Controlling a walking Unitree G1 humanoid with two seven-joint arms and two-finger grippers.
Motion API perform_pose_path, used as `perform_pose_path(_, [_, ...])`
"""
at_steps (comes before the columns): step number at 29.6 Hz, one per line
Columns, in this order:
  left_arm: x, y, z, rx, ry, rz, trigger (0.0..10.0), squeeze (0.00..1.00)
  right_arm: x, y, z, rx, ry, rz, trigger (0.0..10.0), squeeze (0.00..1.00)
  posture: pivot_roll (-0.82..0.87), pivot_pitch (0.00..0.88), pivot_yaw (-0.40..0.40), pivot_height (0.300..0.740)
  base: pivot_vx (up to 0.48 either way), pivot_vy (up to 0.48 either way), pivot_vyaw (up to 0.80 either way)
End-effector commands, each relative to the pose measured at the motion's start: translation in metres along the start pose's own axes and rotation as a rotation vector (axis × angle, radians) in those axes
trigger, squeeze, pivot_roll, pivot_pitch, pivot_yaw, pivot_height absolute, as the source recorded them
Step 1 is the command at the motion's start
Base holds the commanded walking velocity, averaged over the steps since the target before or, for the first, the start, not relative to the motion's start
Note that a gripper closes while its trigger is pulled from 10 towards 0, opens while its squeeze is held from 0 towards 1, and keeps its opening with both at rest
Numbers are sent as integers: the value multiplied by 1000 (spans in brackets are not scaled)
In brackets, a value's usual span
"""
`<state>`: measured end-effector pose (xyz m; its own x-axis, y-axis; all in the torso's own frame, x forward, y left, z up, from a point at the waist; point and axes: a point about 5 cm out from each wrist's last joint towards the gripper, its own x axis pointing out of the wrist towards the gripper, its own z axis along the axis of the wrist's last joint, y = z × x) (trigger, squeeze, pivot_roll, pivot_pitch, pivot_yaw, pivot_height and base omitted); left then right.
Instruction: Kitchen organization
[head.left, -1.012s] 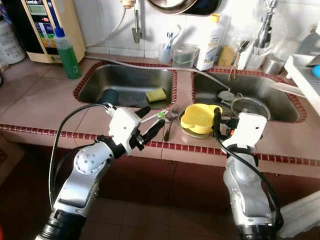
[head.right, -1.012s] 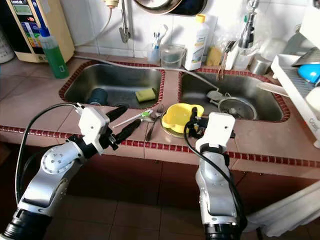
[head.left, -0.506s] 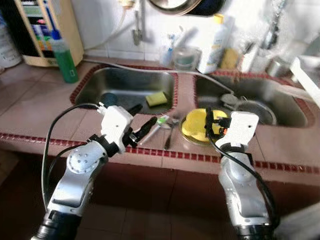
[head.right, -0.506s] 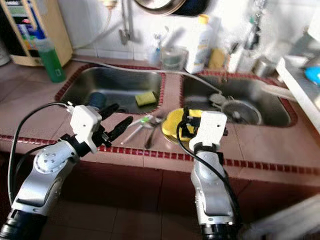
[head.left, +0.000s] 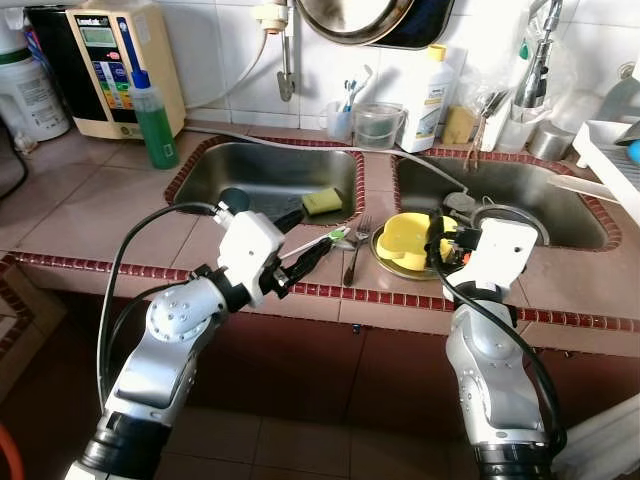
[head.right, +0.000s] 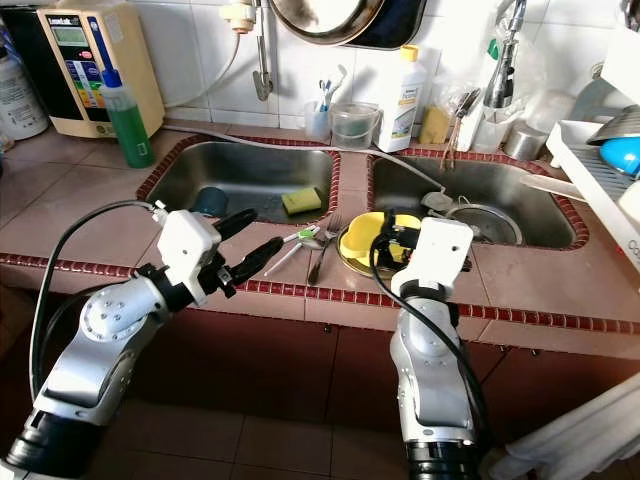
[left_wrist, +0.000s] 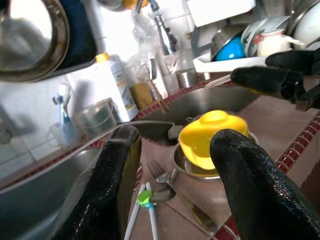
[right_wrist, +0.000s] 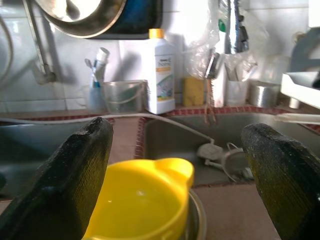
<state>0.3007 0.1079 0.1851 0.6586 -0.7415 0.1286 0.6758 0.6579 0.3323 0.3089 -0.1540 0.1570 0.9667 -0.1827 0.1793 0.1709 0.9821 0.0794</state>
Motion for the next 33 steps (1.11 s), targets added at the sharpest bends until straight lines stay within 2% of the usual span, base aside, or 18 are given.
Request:
perform_pose_path(1, [4,-1,2,29,3,-32,10000,0,6,-2,5,15,-10,-23,10000,0,-117,0,2,740,0,0,0])
perform_pose_path(9, [9,-6,5,78,4,-114,10000,0,14,-9,8,120,15,-111,10000,0,-123,0,16,740,0,0,0])
perform_pose_path(11, [11,-7,6,71,1,-126,10000,0,17,-13,8,177,34,-151,10000,0,-125,0,21,740,0,0,0])
perform_pose_path(14, [13,-8,5,64,1,-119,10000,0,19,-16,8,180,40,-174,10000,0,-128,0,24,740,0,0,0])
perform_pose_path(19, [18,-14,1,-18,1,-91,10000,0,25,-25,7,174,66,-225,10000,0,-140,0,27,740,0,0,0])
perform_pose_path(22, [17,-29,0,-53,-9,-130,10000,0,28,-29,7,146,80,-215,10000,0,-145,0,27,740,0,0,0])
perform_pose_path(24, [16,-31,0,-53,-8,-138,10000,0,29,-29,7,143,87,-210,10000,0,-145,0,27,740,0,0,0])
perform_pose_path(27, [15,-38,-2,-69,-8,-143,10000,0,32,-31,-3,125,161,-198,10000,0,-146,0,23,740,0,0,0])
perform_pose_path(33, [13,-41,-3,-84,-1,-142,10000,0,38,-34,-9,106,194,-170,10000,0,-143,0,18,740,0,0,0])
